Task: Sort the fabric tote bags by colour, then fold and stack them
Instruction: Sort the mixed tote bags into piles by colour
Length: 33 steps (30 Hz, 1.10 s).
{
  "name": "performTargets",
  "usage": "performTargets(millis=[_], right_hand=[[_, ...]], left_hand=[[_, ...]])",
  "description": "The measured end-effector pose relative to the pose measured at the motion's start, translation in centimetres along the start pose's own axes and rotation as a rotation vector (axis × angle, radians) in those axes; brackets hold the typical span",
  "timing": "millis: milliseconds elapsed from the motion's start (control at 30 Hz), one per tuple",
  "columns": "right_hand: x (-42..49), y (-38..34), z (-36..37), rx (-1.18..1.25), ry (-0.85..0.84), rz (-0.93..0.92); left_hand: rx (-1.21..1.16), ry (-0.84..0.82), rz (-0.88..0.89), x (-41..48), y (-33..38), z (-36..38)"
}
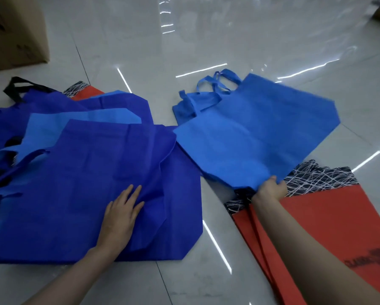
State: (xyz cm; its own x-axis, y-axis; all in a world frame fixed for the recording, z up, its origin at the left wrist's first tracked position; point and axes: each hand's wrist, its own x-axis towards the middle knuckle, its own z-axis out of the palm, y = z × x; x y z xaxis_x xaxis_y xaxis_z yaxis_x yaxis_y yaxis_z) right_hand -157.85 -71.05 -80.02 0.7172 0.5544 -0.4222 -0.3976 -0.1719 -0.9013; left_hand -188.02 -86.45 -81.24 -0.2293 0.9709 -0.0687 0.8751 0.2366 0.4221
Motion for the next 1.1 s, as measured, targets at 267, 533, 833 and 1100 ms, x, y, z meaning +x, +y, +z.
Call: performTargets(millis=[267,533,833,1100], right_hand=[[-2.3,-0.3,1.1,-0.582,-0.600,0.253],[-9.4,4.5,-0.9,-1.040,-0.766,-0.213],[-16.7,6.9,-0.7,-1.026,-1.220,0.066],[-17.6,7.8,-3.4,-0.902,-1.165,0.067]], left_hand=[[-0.014,-0.113,0.005,-0.5,-0.3,1.0],[0.062,-0.264,-0.030,-1.1,-0.4,1.5],[0.170,-0.264,-0.011,-4.1,-1.3,1.2],[-0.053,-0.485,0.206,-7.9,0.4,0.2]])
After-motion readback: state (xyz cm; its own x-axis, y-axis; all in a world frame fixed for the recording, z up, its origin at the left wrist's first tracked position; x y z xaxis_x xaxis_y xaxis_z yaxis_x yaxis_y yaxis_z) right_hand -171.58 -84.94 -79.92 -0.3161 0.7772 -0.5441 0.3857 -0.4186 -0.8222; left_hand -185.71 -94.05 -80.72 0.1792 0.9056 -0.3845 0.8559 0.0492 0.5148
